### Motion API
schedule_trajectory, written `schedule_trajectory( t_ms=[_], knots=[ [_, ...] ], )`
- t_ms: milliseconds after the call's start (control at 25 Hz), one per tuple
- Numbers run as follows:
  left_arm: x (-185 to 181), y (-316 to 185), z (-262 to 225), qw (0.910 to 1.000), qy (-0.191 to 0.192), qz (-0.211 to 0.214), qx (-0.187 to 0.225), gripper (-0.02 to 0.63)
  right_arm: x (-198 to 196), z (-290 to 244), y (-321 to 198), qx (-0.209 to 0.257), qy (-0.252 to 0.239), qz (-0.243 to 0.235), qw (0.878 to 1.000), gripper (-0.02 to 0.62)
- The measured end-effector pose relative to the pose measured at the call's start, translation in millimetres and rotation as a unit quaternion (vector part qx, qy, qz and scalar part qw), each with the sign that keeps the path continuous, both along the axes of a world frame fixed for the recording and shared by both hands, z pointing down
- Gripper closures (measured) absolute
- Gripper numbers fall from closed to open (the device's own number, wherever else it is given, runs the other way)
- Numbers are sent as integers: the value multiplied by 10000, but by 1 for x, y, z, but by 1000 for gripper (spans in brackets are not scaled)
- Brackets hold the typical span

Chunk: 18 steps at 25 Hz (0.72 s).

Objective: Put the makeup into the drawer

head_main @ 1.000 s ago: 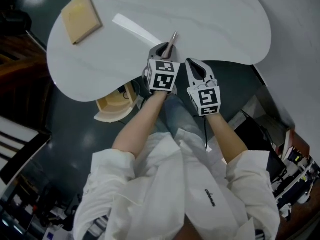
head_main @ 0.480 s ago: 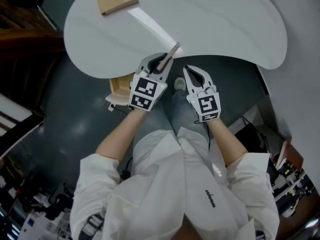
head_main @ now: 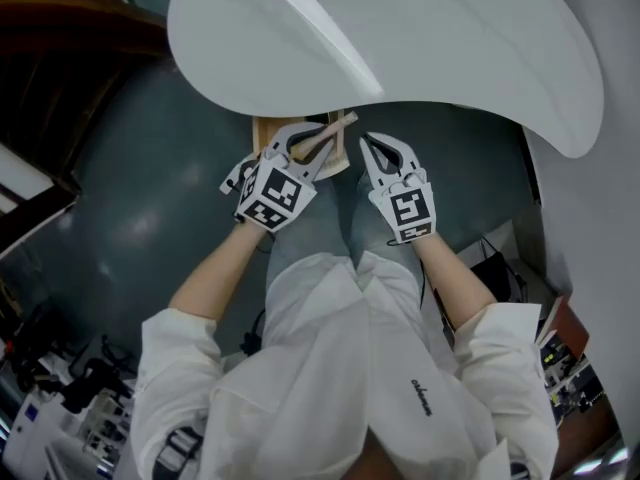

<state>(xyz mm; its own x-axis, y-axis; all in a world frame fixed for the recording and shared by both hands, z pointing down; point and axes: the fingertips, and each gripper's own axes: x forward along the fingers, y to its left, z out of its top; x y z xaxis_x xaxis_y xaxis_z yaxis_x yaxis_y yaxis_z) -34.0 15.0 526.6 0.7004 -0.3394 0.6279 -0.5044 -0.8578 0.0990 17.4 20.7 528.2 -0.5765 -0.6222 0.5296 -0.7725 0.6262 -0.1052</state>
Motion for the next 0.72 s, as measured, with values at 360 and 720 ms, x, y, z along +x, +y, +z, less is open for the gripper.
schedule_trajectory(
  t_ms=[360,720],
  knots=[
    [-41,41,102,9549,-1648,2470,-45,525,-18,50,7,-187,454,-512,9975,578],
    [-28,62,172,9042,-2250,3627,-167,525,-36,85,13,-500,617,-1081,9910,578]
  ],
)
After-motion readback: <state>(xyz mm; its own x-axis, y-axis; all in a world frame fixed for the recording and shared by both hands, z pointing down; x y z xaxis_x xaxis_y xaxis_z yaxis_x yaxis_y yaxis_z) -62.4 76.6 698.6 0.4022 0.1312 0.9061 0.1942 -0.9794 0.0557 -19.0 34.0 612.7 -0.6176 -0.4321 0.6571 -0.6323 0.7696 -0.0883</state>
